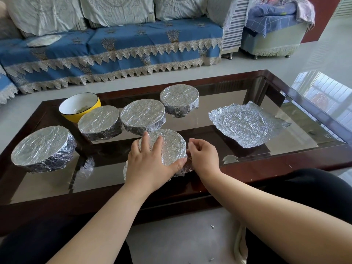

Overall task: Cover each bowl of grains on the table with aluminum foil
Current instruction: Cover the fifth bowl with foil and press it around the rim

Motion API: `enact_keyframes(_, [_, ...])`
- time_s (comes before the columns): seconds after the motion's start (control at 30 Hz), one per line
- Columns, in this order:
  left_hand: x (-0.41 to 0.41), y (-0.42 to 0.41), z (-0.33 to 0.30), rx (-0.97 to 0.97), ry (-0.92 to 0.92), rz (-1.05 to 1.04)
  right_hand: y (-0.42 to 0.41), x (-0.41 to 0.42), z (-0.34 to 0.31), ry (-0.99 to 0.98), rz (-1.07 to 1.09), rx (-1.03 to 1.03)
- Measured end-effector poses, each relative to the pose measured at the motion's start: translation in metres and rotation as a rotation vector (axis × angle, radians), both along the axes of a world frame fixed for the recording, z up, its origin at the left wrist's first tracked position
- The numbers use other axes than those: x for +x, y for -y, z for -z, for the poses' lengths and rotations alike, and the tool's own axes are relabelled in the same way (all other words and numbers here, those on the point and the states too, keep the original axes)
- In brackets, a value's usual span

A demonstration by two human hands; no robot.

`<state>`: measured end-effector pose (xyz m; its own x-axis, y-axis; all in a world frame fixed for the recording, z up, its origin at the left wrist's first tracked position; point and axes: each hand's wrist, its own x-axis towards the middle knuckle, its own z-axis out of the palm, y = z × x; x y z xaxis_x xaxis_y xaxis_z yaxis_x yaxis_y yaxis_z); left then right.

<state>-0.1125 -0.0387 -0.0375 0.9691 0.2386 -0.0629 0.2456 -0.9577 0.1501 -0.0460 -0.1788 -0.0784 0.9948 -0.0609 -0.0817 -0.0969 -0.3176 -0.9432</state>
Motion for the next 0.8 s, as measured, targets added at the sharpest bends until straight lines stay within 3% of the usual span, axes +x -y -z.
enact_keyframes(0.1, [0.001,-0.001,0.000,0.002,0.003,-0.007,0.002,-0.009,-0.007,0.027,-0.031,-0.006])
enact_keyframes(0.3, [0.002,-0.002,0.000,0.006,0.010,-0.022,0.004,-0.026,-0.018,0.102,-0.189,-0.278])
enact_keyframes(0.57, [0.001,-0.001,-0.010,-0.104,-0.036,-0.032,0.001,-0.019,-0.022,-0.037,-0.233,0.017])
enact_keyframes(0.7, [-0.003,-0.015,-0.022,-0.302,-0.096,-0.014,0.005,-0.005,-0.024,-0.048,-0.252,-0.018])
enact_keyframes(0.8, [-0.012,-0.017,-0.026,-0.241,-0.063,-0.010,0.006,0.008,-0.026,-0.031,-0.291,-0.098])
